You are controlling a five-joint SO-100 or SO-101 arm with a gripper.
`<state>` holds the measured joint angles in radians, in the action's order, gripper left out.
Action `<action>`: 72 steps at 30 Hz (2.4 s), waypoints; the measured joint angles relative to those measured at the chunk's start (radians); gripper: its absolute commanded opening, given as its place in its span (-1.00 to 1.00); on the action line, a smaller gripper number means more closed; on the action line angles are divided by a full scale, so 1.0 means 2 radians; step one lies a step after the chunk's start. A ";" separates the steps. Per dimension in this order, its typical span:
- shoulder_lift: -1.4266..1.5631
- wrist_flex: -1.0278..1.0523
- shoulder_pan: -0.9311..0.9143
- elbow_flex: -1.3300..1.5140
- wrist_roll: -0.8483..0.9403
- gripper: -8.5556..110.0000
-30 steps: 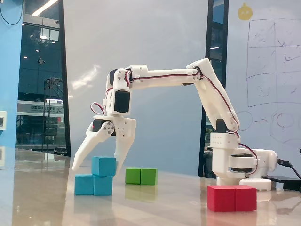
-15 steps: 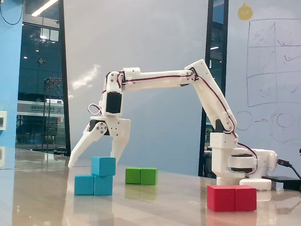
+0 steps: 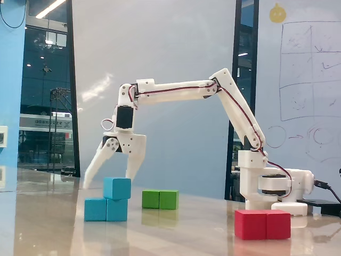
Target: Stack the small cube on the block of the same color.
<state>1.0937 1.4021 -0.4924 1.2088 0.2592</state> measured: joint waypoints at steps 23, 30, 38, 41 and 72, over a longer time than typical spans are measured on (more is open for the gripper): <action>0.467 -0.058 0.093 0.443 0.000 -0.77; 0.668 -0.106 0.252 0.602 -0.022 -0.77; 0.818 -0.178 0.281 0.761 -0.101 -0.77; 0.874 -0.183 0.282 0.822 -0.114 -0.77; 1.162 -0.077 0.261 0.933 -0.122 -0.77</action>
<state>3.4177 1.2487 0.0291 3.0741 0.0153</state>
